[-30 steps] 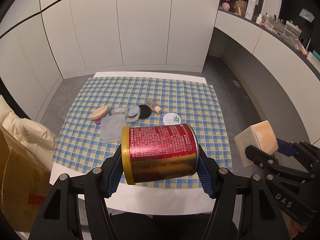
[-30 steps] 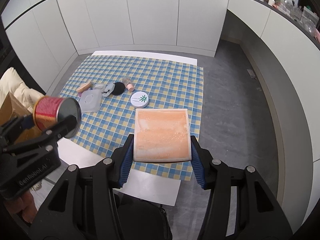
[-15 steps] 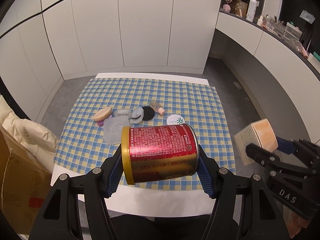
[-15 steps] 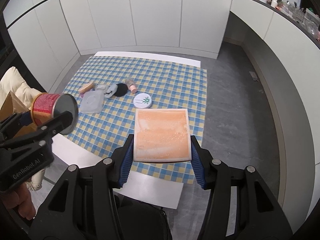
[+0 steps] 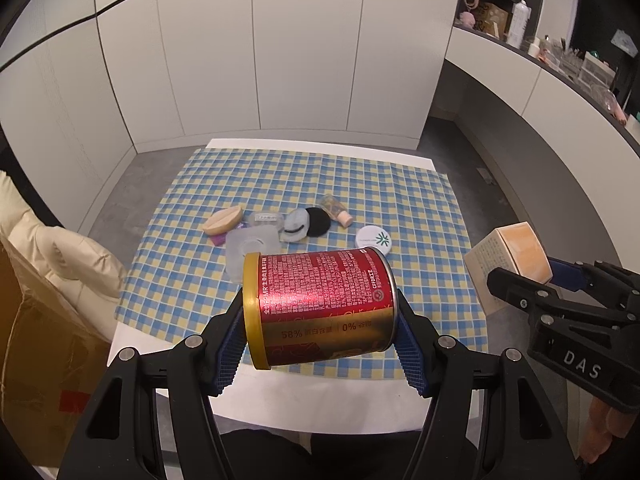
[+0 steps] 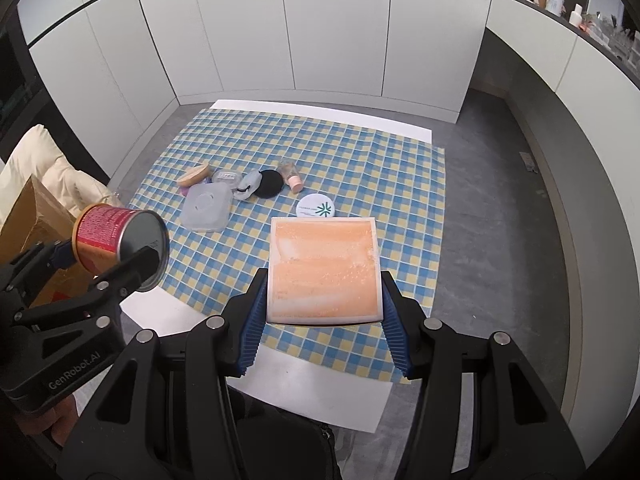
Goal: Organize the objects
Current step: 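Carry the red can with the left tool while the right tool carries the peach compact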
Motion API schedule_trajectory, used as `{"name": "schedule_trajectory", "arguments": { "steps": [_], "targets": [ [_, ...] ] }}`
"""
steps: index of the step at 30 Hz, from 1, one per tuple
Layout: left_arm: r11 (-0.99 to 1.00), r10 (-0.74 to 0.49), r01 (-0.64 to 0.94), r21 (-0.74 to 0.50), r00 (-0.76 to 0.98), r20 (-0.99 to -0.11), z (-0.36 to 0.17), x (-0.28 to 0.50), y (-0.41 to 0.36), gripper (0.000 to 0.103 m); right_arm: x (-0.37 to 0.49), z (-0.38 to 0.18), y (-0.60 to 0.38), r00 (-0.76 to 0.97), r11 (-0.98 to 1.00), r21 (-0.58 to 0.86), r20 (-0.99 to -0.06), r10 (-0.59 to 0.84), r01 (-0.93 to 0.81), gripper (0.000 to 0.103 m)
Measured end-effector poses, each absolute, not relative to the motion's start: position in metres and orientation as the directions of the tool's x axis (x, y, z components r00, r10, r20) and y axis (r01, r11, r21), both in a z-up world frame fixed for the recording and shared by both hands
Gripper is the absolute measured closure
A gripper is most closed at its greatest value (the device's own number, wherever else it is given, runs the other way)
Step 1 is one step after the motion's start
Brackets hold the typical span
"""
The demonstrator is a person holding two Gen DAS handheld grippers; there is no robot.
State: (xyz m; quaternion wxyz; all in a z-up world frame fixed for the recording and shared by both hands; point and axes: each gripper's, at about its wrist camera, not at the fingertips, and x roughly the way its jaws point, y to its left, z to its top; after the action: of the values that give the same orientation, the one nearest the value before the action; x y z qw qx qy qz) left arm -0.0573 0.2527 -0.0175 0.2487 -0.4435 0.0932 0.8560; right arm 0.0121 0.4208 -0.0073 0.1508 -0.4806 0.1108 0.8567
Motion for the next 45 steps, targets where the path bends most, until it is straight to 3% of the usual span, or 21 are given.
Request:
{"name": "schedule_trajectory", "arguments": {
  "steps": [45],
  "targets": [
    [-0.942,0.275,-0.324,-0.093,-0.580,-0.767,-0.007,-0.098,0.138,0.037,-0.066,0.001,0.321,-0.560,-0.980,0.061,-0.826,0.059,-0.192,0.048]
  ]
}}
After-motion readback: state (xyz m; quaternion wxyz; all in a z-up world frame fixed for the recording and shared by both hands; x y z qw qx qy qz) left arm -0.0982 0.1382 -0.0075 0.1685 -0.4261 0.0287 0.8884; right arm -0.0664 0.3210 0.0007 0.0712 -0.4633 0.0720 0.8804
